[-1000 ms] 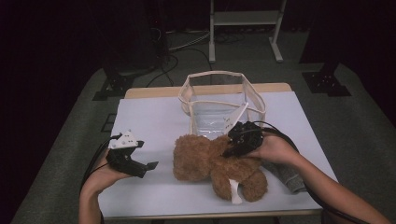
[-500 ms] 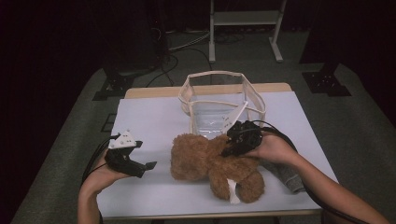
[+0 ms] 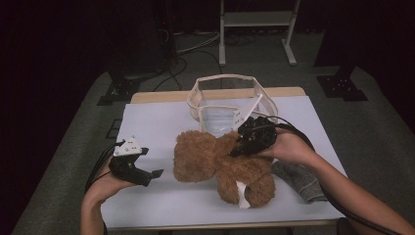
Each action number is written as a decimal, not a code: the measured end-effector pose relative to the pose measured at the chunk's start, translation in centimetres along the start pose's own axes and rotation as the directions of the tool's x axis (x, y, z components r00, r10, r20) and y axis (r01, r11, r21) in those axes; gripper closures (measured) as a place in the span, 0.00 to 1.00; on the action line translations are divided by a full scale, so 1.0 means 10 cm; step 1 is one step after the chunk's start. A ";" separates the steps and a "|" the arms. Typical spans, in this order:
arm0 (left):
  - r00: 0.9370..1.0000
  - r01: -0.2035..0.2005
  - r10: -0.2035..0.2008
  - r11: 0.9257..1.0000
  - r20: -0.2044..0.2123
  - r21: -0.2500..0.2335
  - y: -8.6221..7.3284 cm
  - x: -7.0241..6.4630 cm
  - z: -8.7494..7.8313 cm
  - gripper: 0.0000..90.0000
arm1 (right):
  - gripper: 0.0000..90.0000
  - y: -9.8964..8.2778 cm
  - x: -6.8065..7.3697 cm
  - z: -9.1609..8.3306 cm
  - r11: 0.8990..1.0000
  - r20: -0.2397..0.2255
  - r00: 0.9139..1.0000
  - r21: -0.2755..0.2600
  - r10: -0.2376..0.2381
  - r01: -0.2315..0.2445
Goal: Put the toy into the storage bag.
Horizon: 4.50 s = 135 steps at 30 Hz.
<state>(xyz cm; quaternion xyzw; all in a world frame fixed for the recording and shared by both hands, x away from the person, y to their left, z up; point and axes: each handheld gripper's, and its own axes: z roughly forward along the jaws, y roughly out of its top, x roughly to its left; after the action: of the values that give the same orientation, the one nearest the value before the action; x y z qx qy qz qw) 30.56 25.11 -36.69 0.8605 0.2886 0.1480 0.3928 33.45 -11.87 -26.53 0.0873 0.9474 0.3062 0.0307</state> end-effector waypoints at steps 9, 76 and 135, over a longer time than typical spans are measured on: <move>1.000 0.009 -0.009 1.000 -0.006 -0.002 -0.02 0.01 -0.02 0.06 | 0.85 0.23 -0.01 -0.27 1.000 0.018 1.000 -0.007 -0.021 0.021; 0.998 0.056 -0.056 0.998 -0.005 -0.018 -0.12 0.11 -0.03 0.06 | 0.84 1.36 -1.25 -1.28 0.995 0.216 0.972 -0.027 0.097 -0.093; 0.999 0.042 -0.041 0.999 0.019 -0.021 -0.11 0.07 -0.03 0.06 | 0.83 1.47 -1.28 -0.66 0.996 0.195 0.978 0.028 0.079 -0.086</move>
<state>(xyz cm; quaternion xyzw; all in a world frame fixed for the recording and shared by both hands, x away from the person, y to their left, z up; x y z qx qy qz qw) 30.55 26.22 -37.32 0.8515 0.3011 0.1347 0.4076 47.42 -6.34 -12.52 0.1566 0.9409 0.2801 0.1085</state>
